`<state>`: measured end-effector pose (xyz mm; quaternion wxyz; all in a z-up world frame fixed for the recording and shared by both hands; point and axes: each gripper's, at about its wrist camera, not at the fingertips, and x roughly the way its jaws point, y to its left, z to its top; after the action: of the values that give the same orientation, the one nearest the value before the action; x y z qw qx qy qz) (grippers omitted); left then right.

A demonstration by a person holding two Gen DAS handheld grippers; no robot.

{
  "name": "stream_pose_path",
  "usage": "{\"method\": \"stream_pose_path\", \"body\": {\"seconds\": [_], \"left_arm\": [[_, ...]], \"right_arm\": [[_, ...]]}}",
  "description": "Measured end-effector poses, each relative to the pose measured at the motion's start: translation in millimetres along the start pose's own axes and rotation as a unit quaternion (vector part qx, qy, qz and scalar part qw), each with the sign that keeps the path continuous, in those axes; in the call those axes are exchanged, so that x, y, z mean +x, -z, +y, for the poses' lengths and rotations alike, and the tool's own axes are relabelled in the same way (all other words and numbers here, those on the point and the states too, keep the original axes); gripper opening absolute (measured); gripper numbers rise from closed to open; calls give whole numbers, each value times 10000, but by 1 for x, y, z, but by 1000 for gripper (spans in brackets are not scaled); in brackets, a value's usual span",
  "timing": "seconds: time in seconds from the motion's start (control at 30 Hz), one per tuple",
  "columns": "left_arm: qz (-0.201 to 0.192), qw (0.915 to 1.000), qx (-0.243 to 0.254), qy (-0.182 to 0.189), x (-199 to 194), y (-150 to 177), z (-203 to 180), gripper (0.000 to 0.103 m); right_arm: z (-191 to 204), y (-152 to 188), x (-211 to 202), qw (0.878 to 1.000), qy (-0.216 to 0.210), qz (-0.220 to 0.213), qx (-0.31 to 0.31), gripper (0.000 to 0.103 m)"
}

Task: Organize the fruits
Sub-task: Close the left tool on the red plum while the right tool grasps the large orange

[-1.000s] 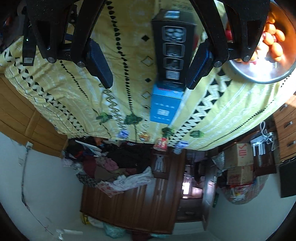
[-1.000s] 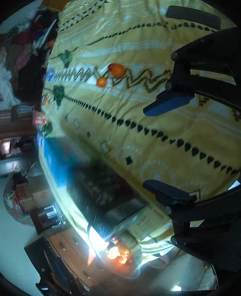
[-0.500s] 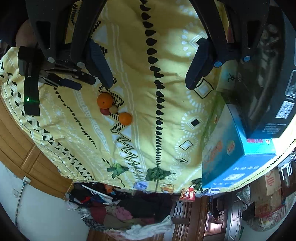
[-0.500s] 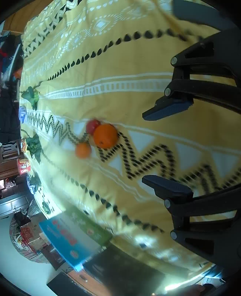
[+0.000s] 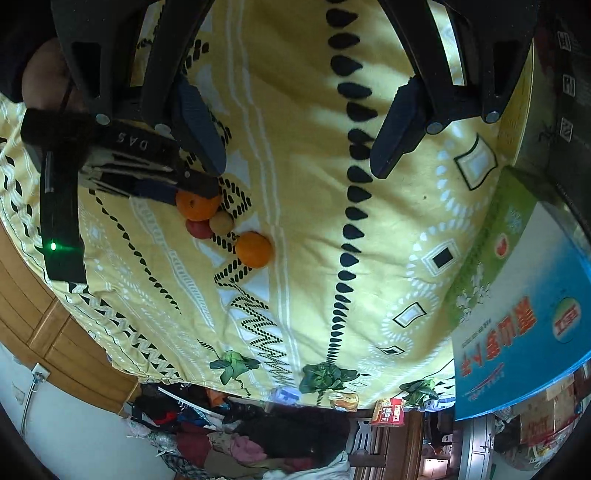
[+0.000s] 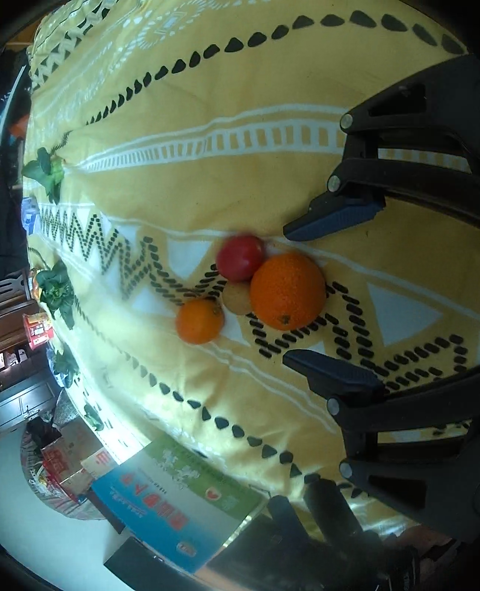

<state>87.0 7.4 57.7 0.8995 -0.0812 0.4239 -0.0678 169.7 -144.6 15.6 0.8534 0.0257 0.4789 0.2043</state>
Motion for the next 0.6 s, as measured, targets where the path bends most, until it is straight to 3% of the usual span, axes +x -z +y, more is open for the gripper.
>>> {"method": "stream_pose_path", "body": {"seconds": [0.07, 0.13, 0.27, 0.37, 0.5, 0.6], "left_arm": [[10, 10000, 11, 55, 6, -6, -1, 79], [1, 9999, 106, 103, 13, -12, -5, 79], [222, 9991, 231, 281, 37, -19, -11, 58], [369, 9967, 353, 623, 49, -22, -26, 42], [254, 9826, 1279, 1321, 55, -26, -70, 41], [255, 9731, 1851, 1350, 69, -34, -90, 41]], "right_arm": [[-1, 1, 0, 10000, 45, -32, 6, 46], [-3, 3, -7, 9999, -2, -91, 105, 43], [-16, 18, -32, 9972, -129, -361, 645, 42], [-29, 37, -50, 9929, -237, -514, 1050, 42], [-45, 56, -59, 9888, -261, -563, 1357, 43], [-53, 60, -60, 9856, -376, -610, 1533, 42]]}}
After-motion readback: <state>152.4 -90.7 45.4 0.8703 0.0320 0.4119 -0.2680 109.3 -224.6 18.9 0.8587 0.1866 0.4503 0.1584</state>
